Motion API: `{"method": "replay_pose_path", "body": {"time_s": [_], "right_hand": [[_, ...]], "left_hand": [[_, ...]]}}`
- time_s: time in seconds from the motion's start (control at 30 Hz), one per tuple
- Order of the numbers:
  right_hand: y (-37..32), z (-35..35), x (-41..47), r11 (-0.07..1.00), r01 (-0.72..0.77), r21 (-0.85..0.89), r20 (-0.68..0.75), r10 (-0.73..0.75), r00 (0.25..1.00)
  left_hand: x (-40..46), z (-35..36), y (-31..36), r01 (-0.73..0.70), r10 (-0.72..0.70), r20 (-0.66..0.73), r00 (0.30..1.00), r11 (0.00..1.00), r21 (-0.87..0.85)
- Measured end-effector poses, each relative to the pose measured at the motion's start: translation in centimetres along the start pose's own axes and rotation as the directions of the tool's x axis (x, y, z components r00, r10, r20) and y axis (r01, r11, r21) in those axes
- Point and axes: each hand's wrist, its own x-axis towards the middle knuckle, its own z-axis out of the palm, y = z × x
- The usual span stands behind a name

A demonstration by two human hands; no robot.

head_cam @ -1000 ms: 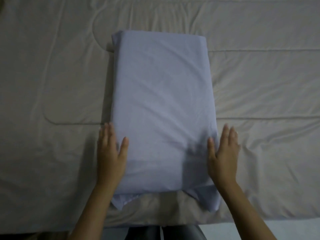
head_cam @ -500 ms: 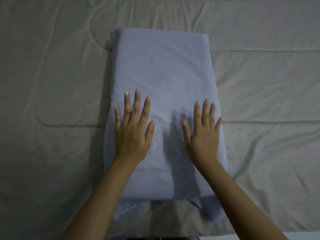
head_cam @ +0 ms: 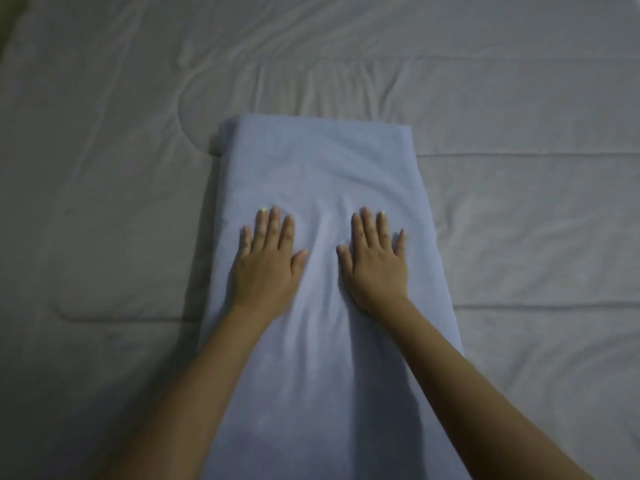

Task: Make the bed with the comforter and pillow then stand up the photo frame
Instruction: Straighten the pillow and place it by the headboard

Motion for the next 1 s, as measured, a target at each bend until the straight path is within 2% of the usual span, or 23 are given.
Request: {"method": "replay_pose_path", "body": {"time_s": [0.07,0.13,0.17,0.2,0.27,0.3,0.37,0.43,0.47,0.53,0.57,0.6,0.67,0.7,0.73,0.8,0.83,0.87,0.93,0.97,1.0], "right_hand": [[-1.0,-1.6,2.6,0.993,-0.096,0.063,-0.101,0.102,0.99],[-0.9,-2.5,4.4,0.998,-0.03,0.059,-0.22,0.043,0.975],[-0.4,-2.3,5.1,0.999,0.03,0.037,-0.197,-0.022,0.98],[0.3,-1.8,5.7,0.998,0.066,0.023,-0.109,-0.063,0.992],[1.0,-1.1,7.1,1.0,0.027,0.015,0.031,-0.027,0.999],[0.6,-1.4,8.4,0.999,-0.023,0.037,0.02,0.022,1.0],[-1.1,-3.0,11.1,0.988,-0.114,0.105,-0.103,0.125,0.987],[-1.7,-4.1,13.5,0.993,-0.083,0.084,-0.269,0.103,0.958],[-1.3,-3.9,14.4,0.999,-0.026,0.04,-0.258,0.036,0.965],[0.2,-2.6,15.8,0.998,0.067,-0.014,-0.028,-0.067,0.997],[0.6,-2.3,16.6,0.998,0.057,-0.006,0.047,-0.057,0.997],[0.7,-2.5,17.7,1.0,0.01,0.029,0.051,-0.011,0.999],[-0.1,-3.5,19.0,0.984,-0.119,0.136,-0.054,0.127,0.99],[-0.3,-3.9,19.0,0.982,-0.13,0.136,-0.125,0.147,0.981],[0.0,-3.7,18.7,0.992,-0.076,0.104,-0.156,0.092,0.984],[1.2,-2.5,17.7,0.998,0.05,0.024,-0.032,-0.049,0.998],[1.6,-2.3,17.6,0.999,0.038,0.012,0.032,-0.038,0.999],[1.8,-2.5,18.1,1.0,-0.009,0.015,0.031,0.008,0.999],[0.9,-3.8,18.8,0.985,-0.139,0.105,-0.066,0.146,0.987],[0.4,-4.4,18.5,0.975,-0.17,0.143,-0.147,0.191,0.97],[0.4,-4.4,18.0,0.978,-0.14,0.156,-0.221,0.173,0.96]], "left_hand": [[2.5,-1.5,0.9,-0.02,0.015,-0.145,0.989,0.999,-0.031],[5.0,-2.3,0.7,-0.036,0.033,-0.215,0.976,0.999,-0.009],[6.1,-2.0,0.2,-0.042,0.042,-0.174,0.984,0.999,0.006],[7.1,-1.4,-0.6,-0.037,0.039,-0.076,0.996,0.999,0.027],[8.9,-0.6,-1.6,-0.016,0.012,0.055,0.998,0.997,0.077],[10.1,-0.9,-1.5,-0.003,0.0,0.042,0.999,0.998,0.064],[12.7,-2.5,-0.8,0.008,-0.006,-0.109,0.994,1.0,0.02],[14.2,-3.4,-0.8,-0.003,0.014,-0.253,0.967,0.999,0.044],[14.7,-2.9,-1.4,-0.017,0.03,-0.226,0.974,0.998,0.06],[15.2,-1.3,-2.9,-0.001,0.003,-0.018,1.0,0.996,0.088],[15.8,-1.1,-3.2,0.014,-0.017,0.037,0.999,0.996,0.091],[16.7,-1.2,-3.1,0.019,-0.022,0.032,0.999,0.998,0.067],[17.9,-2.3,-2.3,0.025,-0.025,-0.089,0.996,1.0,-0.004],[18.0,-2.6,-2.2,0.019,-0.019,-0.141,0.99,1.0,-0.002],[17.9,-2.3,-2.5,0.001,0.0,-0.139,0.99,1.0,0.011],[17.1,-1.1,-3.5,0.006,-0.007,0.009,1.0,0.999,0.044],[17.2,-1.1,-3.6,0.021,-0.025,0.054,0.998,0.998,0.064],[17.9,-1.3,-3.4,0.037,-0.041,0.057,0.998,0.997,0.069],[18.7,-2.8,-2.1,0.063,-0.062,-0.044,0.997,0.998,0.021],[18.4,-3.3,-1.6,0.072,-0.071,-0.131,0.989,0.997,0.003],[17.9,-3.0,-1.7,0.058,-0.056,-0.185,0.981,0.998,0.002]]}}
